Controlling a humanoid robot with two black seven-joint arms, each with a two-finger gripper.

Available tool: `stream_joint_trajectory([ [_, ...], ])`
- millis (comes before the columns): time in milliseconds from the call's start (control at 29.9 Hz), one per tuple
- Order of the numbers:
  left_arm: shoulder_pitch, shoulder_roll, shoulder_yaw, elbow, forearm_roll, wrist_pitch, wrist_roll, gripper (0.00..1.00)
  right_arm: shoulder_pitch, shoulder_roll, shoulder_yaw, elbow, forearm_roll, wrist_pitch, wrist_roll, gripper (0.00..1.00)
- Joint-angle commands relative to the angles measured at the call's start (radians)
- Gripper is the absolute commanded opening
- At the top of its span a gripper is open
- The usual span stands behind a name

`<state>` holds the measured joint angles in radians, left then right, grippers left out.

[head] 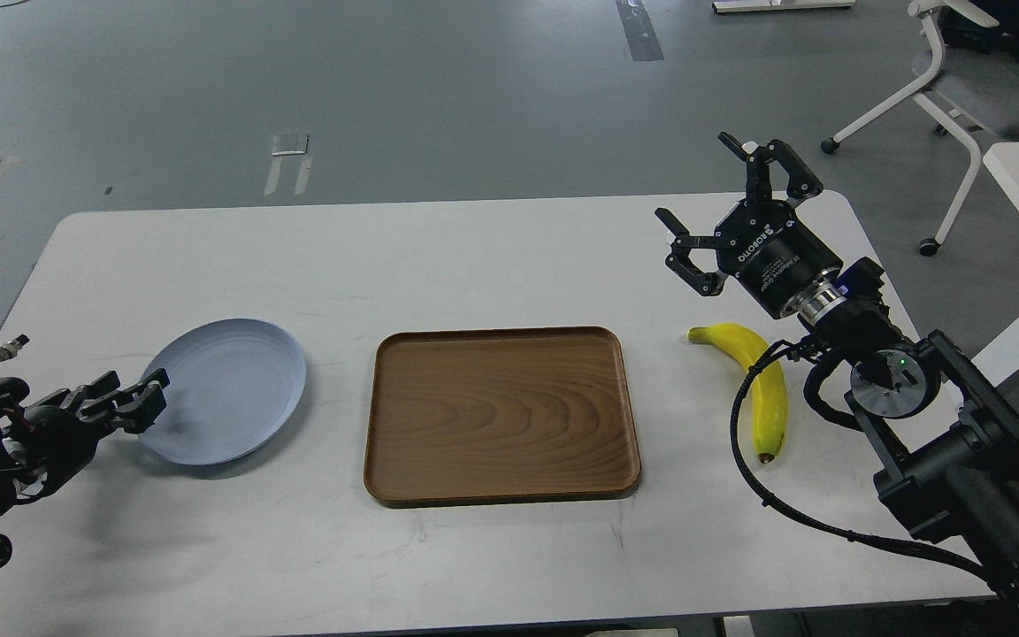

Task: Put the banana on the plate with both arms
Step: 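Lower the left gripper to the rim of the blue plate and grasp it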

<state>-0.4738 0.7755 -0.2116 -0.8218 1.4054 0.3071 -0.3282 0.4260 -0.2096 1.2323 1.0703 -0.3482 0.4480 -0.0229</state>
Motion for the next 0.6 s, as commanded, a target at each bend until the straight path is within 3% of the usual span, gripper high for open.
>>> stream_joint_trajectory([
  [0,0.001,-0.002,0.000,0.009,-0.002,0.000,0.000,0.67,-0.004,-0.001,0.000,0.000,0.000,0.000,0.000,1.00],
  [334,0.009,-0.010,0.000,0.010,-0.008,0.000,0.000,0.65,-0.009,0.001,0.000,-0.001,-0.002,0.000,0.000,1.00],
  [468,0.009,-0.018,-0.002,0.012,-0.034,0.000,0.000,0.51,-0.013,0.001,0.001,-0.001,-0.002,0.000,0.000,1.00],
  [501,0.009,-0.018,0.000,0.012,-0.049,0.001,0.000,0.41,-0.013,-0.001,0.001,-0.001,-0.002,0.000,0.000,1.00],
  [568,0.009,-0.019,0.000,0.012,-0.063,0.001,-0.002,0.34,-0.013,0.001,0.001,-0.001,-0.002,0.000,0.000,1.00],
])
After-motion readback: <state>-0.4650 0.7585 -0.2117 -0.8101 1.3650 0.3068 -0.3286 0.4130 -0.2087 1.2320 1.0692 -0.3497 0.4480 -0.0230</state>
